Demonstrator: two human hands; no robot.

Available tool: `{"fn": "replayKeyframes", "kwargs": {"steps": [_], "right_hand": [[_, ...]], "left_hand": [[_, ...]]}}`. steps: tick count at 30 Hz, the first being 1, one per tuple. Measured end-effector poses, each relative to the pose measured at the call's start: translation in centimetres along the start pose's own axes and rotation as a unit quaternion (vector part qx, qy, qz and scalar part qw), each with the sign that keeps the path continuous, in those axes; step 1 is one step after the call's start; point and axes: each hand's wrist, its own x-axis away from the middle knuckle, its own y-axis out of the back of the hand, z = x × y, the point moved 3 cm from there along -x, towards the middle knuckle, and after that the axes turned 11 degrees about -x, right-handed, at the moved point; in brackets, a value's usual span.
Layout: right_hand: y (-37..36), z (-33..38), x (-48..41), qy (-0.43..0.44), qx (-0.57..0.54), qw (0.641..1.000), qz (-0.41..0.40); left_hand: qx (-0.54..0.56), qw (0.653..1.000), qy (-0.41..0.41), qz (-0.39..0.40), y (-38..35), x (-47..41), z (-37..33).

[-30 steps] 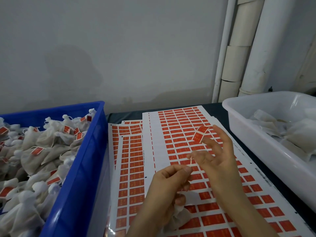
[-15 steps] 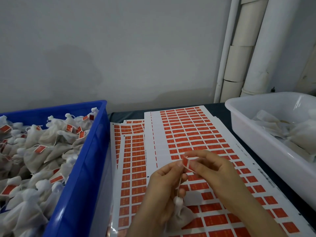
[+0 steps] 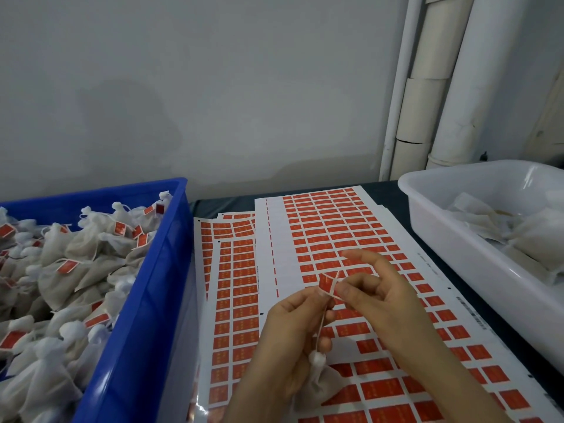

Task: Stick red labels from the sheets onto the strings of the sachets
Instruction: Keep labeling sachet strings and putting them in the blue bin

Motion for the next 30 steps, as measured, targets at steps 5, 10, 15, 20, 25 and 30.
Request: {"fn": "replayKeyframes", "kwargs": {"steps": [5, 10, 15, 20, 25, 30], "right_hand": [[0.1, 0.1, -0.1, 0.007, 0.001, 1.000, 0.003], [0.3, -0.1, -0.1, -0.003, 0.015, 1.000, 0.001], [0.6, -0.6, -0.1, -0.014, 0.042, 0.999, -0.022], [0.6, -0.6, -0.1, -0.007, 0.031, 0.999, -0.030], [0.3, -1.0, 0.0, -0.006, 0.055, 0.998, -0.022], [0.2, -1.1, -0.1, 0.007, 0.097, 0.994, -0.045]], "left_hand": [[-0.001, 1.000, -0.018, 0.020, -0.1, 0.1, -0.1], [-0.016, 0.999, -0.034, 0.011, -0.2, 0.1, -0.3], [-0.052, 0.996, -0.068, -0.007, -0.5, 0.2, -0.4], [-0.125, 0.981, -0.108, -0.098, -0.3, 0.0, 0.0], [-0.139, 0.961, -0.146, -0.190, 0.6, -0.5, 0.3], [-0.223, 0.923, -0.224, -0.219, 0.5, -0.6, 0.3]]}}
